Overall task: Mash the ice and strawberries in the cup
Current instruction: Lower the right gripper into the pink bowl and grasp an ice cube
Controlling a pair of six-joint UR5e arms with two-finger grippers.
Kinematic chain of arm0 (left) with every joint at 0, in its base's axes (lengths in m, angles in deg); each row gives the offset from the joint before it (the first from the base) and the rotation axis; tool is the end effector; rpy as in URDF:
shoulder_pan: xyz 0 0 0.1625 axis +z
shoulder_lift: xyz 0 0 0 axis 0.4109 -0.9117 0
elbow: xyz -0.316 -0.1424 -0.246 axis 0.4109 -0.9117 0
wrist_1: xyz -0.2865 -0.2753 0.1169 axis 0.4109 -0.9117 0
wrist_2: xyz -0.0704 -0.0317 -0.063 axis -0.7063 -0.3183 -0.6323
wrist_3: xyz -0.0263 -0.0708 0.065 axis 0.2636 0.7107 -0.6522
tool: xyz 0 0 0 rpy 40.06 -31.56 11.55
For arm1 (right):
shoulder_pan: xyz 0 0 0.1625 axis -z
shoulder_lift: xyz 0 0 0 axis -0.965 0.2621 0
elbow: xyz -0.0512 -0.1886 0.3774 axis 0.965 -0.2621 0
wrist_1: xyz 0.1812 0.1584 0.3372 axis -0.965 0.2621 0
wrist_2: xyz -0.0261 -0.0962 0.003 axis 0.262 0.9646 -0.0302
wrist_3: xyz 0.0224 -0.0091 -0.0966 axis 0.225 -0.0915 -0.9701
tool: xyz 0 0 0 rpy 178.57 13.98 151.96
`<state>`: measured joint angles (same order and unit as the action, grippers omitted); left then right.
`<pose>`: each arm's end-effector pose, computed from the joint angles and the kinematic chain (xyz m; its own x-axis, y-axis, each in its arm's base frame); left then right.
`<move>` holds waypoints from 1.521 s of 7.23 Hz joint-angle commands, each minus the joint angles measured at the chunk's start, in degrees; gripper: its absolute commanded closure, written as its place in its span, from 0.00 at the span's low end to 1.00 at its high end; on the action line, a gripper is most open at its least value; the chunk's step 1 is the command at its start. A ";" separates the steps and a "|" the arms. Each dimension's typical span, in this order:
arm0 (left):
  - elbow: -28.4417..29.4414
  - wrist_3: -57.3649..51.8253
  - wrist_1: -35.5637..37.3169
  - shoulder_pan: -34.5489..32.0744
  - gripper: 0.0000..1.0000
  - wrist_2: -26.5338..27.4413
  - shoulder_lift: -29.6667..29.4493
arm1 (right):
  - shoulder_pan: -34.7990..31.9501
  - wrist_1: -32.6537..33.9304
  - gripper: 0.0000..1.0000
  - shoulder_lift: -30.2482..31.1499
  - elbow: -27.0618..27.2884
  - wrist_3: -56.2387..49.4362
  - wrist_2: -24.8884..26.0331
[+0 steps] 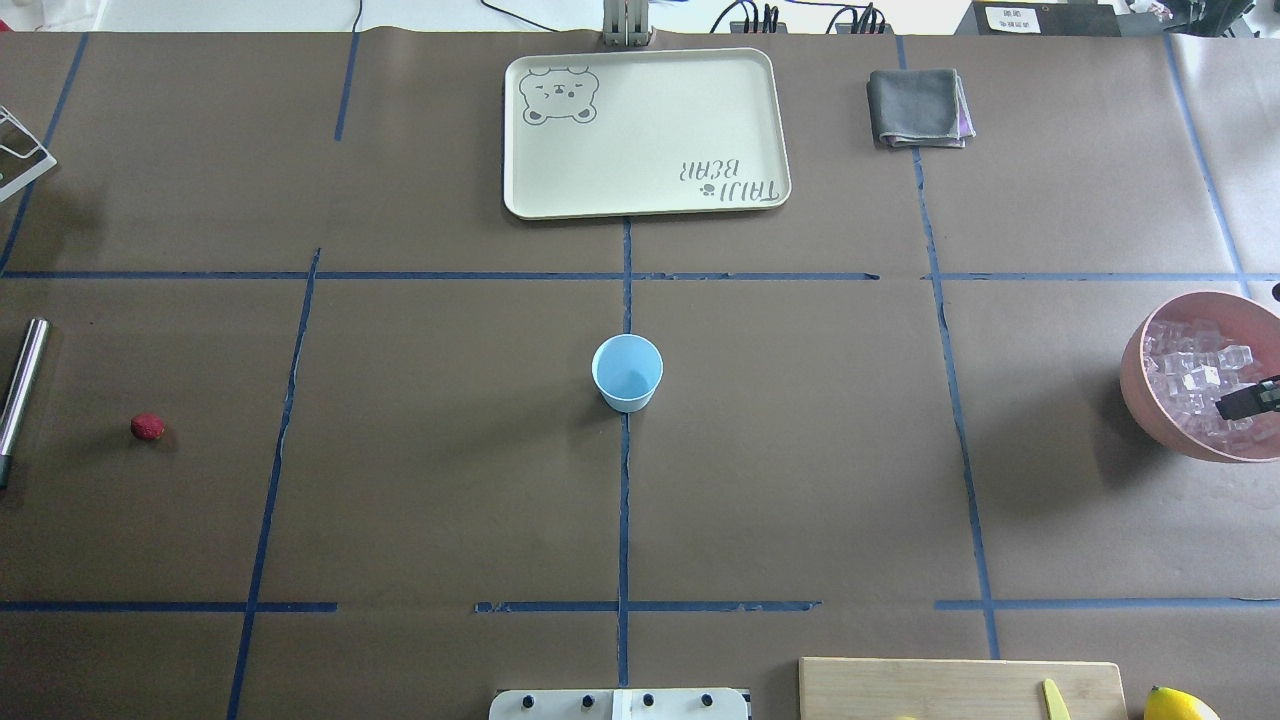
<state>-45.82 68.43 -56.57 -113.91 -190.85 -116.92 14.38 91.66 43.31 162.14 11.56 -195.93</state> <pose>-0.0620 -0.4299 0.6545 0.7160 0.1568 -0.6803 -0.1158 0.9876 0.1058 -0.1258 -0.3914 0.6192 0.7748 -0.2341 0.5873 0.1374 0.9691 0.2050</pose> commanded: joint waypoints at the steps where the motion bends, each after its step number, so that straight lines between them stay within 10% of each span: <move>1: 0.00 0.00 0.00 0.00 0.00 0.00 0.00 | 0.04 0.00 0.41 -0.46 -0.15 0.00 0.00; 5: 0.00 0.00 0.00 0.00 0.00 0.00 0.00 | -0.04 0.09 0.96 -0.73 -0.07 -0.09 -0.44; 9: 0.00 0.00 0.00 0.00 0.00 0.00 0.00 | -3.19 1.75 1.00 -0.20 5.97 -0.27 -1.40; 11: -0.09 0.00 0.00 0.00 0.00 0.00 0.00 | -3.91 14.95 1.00 -6.48 12.48 -0.09 -2.46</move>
<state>-45.88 68.43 -56.57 -113.91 -190.85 -116.92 11.08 98.79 41.19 170.97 11.34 -197.92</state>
